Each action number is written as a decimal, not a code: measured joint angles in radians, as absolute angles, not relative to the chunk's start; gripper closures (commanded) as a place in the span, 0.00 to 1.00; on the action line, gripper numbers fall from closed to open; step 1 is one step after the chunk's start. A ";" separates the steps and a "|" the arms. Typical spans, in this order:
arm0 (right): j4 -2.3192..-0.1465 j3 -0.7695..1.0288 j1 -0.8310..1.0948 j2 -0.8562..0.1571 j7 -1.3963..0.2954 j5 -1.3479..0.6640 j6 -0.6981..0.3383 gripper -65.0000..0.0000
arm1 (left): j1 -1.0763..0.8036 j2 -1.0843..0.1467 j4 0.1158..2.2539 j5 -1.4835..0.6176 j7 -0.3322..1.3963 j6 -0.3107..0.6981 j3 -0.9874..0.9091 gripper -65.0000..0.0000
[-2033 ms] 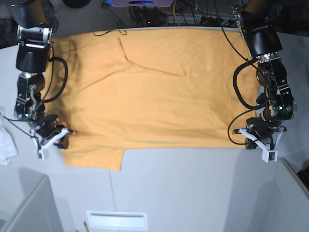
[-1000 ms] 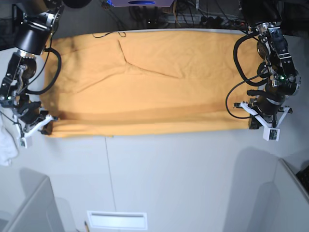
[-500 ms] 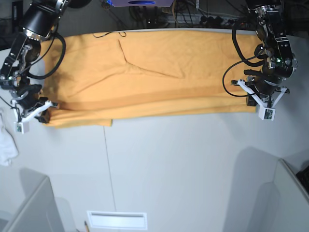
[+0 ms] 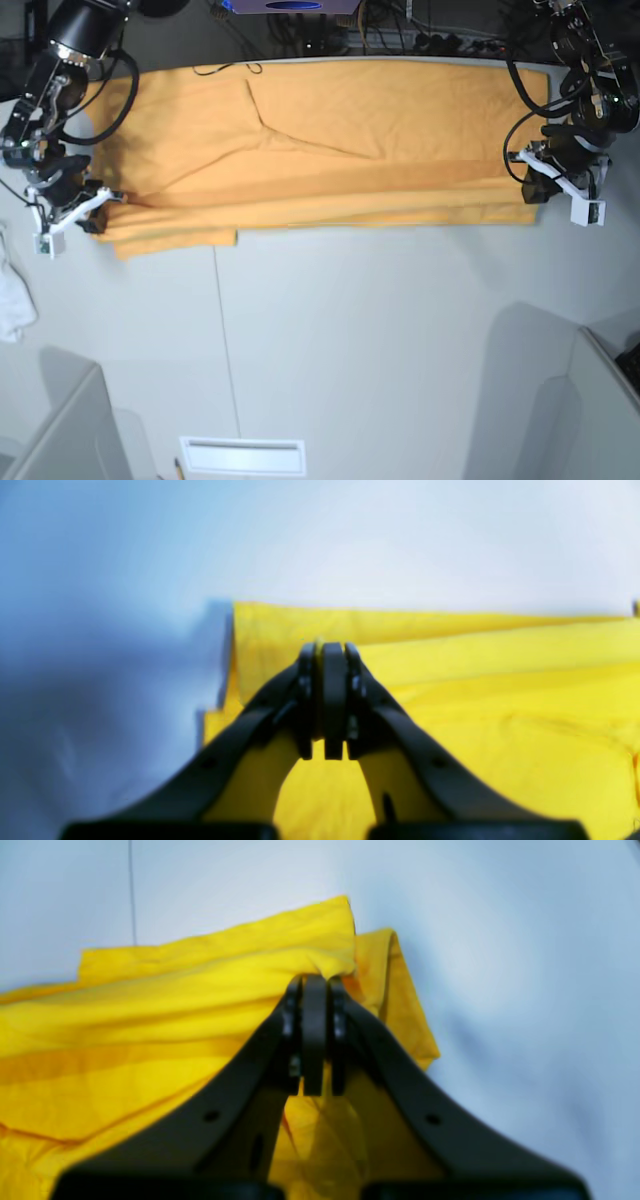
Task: Fold the T-shirt properly
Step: 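Lift the hem and fold it toward the collar with both grippers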
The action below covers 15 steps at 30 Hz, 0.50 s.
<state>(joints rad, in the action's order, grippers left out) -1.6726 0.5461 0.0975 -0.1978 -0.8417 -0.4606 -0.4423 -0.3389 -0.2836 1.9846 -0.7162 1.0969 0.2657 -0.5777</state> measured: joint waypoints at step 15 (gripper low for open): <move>-1.823 0.593 0.163 -0.157 -0.875 -0.465 -0.443 1.00 | -0.412 -0.300 1.986 -0.736 1.085 0.266 -0.599 1.00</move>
<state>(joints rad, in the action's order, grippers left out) -1.8233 0.5930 0.1635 -0.1566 -0.8753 -0.4648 -0.4435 -0.4118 -0.2996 1.9862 -0.7357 1.0851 0.2661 -0.5991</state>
